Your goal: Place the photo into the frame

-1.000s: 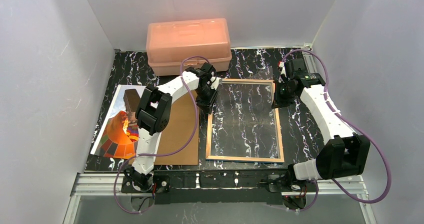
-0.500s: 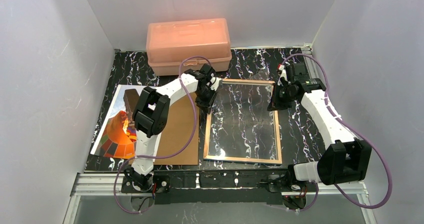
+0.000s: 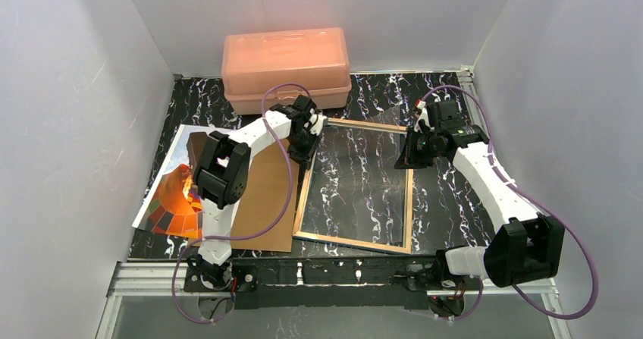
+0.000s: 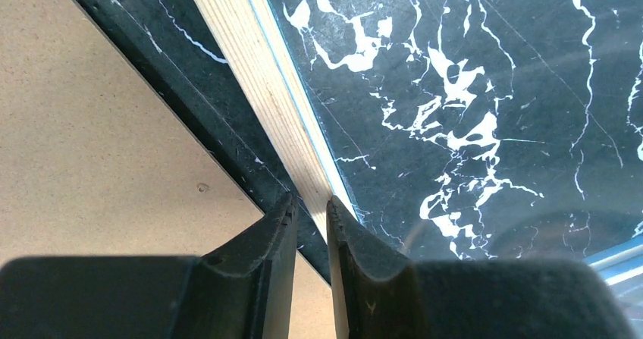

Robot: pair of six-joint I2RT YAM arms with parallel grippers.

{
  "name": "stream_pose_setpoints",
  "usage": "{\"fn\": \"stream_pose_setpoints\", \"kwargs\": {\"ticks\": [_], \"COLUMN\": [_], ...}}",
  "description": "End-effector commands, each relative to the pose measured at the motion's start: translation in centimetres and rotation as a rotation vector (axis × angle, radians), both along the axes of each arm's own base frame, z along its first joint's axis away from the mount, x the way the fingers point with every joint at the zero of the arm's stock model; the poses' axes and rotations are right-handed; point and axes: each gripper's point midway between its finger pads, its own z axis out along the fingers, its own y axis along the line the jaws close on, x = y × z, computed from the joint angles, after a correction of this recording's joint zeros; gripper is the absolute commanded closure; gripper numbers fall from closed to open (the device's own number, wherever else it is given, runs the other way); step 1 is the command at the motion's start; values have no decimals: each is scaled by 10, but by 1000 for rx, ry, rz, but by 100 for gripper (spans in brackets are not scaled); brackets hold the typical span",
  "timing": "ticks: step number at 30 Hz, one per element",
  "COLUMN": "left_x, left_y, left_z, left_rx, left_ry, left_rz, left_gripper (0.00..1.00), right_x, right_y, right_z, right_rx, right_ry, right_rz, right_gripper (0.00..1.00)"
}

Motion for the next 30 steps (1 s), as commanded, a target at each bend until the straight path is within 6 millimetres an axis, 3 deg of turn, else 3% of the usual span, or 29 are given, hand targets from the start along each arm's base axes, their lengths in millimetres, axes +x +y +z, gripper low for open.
{"fn": "stream_pose_setpoints", "kwargs": {"ticks": [1,9,16,24,30], "left_x": [-28,-39,-45,-44,-43], "left_y": [19,20,32,26,26], "left_z": [-8,13,7,9,11], "left_rx": [13,-127,-134,-168,-175], "left_ry": [105,160,185,203,195], "left_rz": [-11,11,36,38,38], "left_gripper": [81,82,85,87,89], "right_x": [6,10,13,14,14], "right_y": [11,24,22,26,31], "right_z": [27,50,48,79,82], "right_rx": [68,178,183,242,276], "right_ry": [-98,-178,-196,-348,-349], "right_rz": [2,-19,-47,-22,-19], "right_gripper": [99,99,99,99,99]}}
